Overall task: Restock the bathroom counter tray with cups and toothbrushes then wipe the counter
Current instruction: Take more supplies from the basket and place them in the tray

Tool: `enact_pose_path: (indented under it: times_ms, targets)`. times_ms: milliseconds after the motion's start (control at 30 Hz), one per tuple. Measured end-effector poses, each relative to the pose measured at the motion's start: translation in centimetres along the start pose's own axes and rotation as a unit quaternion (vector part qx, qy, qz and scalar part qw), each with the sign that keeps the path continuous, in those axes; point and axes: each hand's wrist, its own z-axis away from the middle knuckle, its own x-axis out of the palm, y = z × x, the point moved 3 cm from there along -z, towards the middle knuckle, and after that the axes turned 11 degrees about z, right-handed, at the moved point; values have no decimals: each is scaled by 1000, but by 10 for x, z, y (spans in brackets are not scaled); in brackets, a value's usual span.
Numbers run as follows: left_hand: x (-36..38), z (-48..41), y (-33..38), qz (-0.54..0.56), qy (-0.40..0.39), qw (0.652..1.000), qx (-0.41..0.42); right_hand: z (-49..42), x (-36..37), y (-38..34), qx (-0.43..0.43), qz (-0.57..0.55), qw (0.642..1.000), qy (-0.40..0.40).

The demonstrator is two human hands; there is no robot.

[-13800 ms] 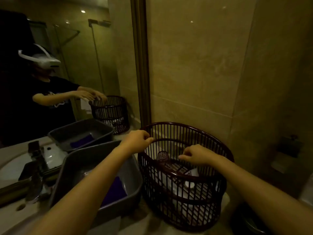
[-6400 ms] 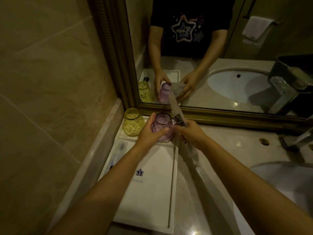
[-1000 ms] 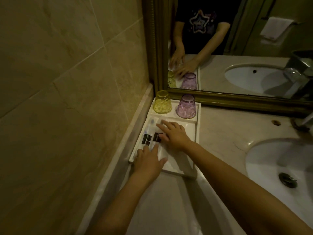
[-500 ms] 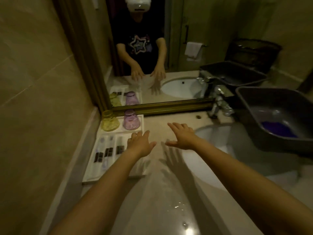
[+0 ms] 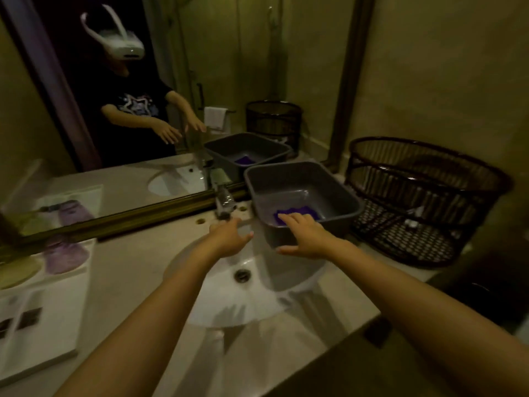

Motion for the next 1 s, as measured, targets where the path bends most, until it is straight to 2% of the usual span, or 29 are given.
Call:
enact_pose_path:
  times_ms: [200,333,467,567,767,900,1000]
  targets:
    - [33,-23,132,73,29,992,96,38,-47,99,72,-28,995,61]
    - [50,-41,206,87,-4,981,171,49,-84,163,102,-62,984,132]
    - [66,-69,265,87,-15,974,209,49,-112,226,148,-83,964,203]
    - [79,-97,299,80,-22,970,228,36,-119,269,181,-60,967,167]
    - [104,-162,352,31,-40,974,223,-6,-114,347,225,-28,974,25]
    - [122,-198,367,-30,-26,977,210,-35,-98,387,240,-32,970,-15]
    - [137,-216,370,-66,-43,978,195,-54,-83,409,230,-7,971,-68]
